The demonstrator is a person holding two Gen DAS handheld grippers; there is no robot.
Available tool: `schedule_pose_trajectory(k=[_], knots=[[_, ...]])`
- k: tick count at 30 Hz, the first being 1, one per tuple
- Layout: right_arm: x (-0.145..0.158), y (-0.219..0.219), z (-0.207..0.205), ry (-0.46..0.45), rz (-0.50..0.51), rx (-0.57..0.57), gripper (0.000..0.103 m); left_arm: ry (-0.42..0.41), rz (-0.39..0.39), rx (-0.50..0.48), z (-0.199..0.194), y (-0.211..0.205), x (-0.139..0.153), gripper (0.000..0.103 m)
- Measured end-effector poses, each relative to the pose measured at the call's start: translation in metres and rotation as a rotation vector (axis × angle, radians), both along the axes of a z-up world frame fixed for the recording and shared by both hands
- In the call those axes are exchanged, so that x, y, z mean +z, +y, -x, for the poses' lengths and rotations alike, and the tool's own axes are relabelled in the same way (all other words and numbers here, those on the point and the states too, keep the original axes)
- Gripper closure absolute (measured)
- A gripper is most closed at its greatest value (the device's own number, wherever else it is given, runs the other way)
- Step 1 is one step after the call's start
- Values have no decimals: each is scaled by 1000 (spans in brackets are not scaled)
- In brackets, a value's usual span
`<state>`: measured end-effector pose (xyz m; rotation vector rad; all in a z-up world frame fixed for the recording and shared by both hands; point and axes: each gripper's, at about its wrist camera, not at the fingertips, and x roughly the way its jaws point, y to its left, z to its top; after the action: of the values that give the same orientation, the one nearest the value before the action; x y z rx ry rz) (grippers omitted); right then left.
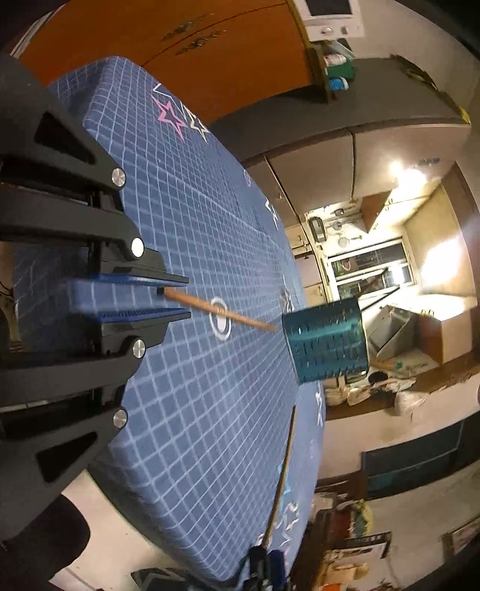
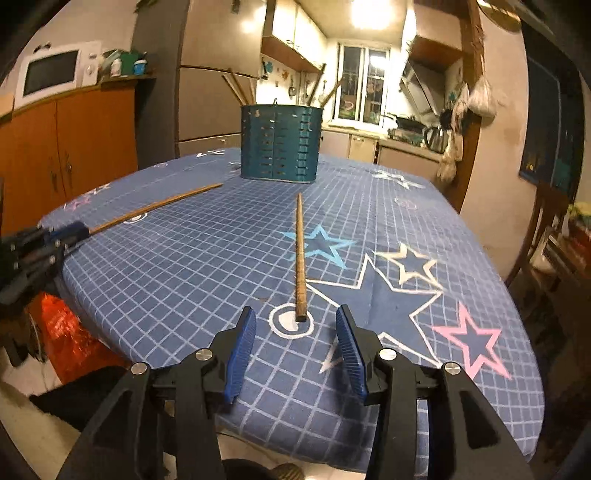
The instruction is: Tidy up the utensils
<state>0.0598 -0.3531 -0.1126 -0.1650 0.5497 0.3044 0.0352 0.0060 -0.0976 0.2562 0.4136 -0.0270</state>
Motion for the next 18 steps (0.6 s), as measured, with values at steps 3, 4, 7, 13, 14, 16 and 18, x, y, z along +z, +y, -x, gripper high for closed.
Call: schedule_pose_trajectory(k=[3, 4, 7, 13, 14, 16, 18], knots=[[0, 7, -1, -3, 11, 17, 57, 6, -1, -1, -4, 7, -2, 91], [-1, 8, -3, 0, 13, 20, 59, 1, 3, -9, -2, 9, -2, 90], [0, 4, -10, 16, -14, 4, 69, 10, -1, -39, -3, 10, -3, 88], [1, -3, -27, 76, -92, 5, 77, 12, 25, -56, -4, 13, -5, 82], [1, -4, -28, 79, -96, 4, 77, 13, 28, -57, -5, 14, -5, 82], [1, -3, -30, 78, -94, 3, 77, 12, 30, -62, -5, 15, -5, 79], [1, -3, -30, 78, -93, 2, 77, 8, 35, -53, -8, 18, -5, 77]])
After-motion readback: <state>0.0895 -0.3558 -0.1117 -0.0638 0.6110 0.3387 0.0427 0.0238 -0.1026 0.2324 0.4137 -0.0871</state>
